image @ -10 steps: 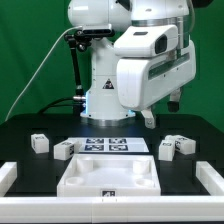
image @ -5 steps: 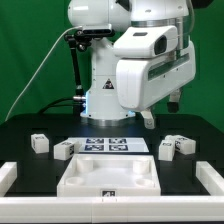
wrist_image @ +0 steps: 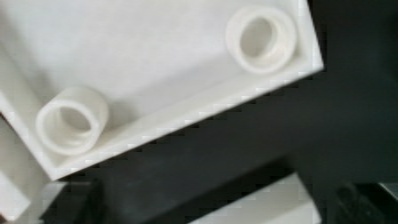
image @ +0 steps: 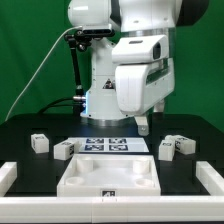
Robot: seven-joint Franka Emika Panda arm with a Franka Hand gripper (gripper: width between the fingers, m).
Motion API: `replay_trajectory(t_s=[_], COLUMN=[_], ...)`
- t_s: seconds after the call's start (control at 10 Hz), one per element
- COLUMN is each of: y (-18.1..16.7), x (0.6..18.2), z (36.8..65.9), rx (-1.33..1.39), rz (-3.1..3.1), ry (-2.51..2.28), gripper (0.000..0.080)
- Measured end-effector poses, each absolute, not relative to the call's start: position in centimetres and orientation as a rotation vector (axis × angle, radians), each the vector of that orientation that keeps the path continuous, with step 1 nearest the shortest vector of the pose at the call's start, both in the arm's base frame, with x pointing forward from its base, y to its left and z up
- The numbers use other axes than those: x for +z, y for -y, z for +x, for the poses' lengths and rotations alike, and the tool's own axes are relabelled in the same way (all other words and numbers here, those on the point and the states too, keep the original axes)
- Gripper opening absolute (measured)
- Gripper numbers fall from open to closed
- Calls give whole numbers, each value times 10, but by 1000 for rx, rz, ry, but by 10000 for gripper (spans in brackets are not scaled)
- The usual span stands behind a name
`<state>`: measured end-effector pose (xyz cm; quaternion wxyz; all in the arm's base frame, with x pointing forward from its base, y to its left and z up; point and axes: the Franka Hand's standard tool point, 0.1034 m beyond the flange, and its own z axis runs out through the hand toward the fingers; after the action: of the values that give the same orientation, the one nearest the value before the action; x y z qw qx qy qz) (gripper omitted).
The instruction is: Assemble one leg
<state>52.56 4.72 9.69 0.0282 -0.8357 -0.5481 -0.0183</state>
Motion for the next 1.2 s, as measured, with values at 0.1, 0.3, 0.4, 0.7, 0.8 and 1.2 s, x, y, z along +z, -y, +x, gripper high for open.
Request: replay_trajectory(t_s=[0.1, 0.3, 0.4, 0.7, 0.8, 1.2], y=[-43, -27, -30, -29, -25, -7], x=[92, 85, 85, 84, 77, 39], z=[525, 521, 522, 522, 520, 503], rx=[-51, -49, -52, -63, -104, -129], rz=[-2551, -2555, -2557, -2519, -2434, -2280], ry=[1786, 1826, 1824, 1889, 2030, 2240], gripper=[650, 650, 650, 650, 650, 650])
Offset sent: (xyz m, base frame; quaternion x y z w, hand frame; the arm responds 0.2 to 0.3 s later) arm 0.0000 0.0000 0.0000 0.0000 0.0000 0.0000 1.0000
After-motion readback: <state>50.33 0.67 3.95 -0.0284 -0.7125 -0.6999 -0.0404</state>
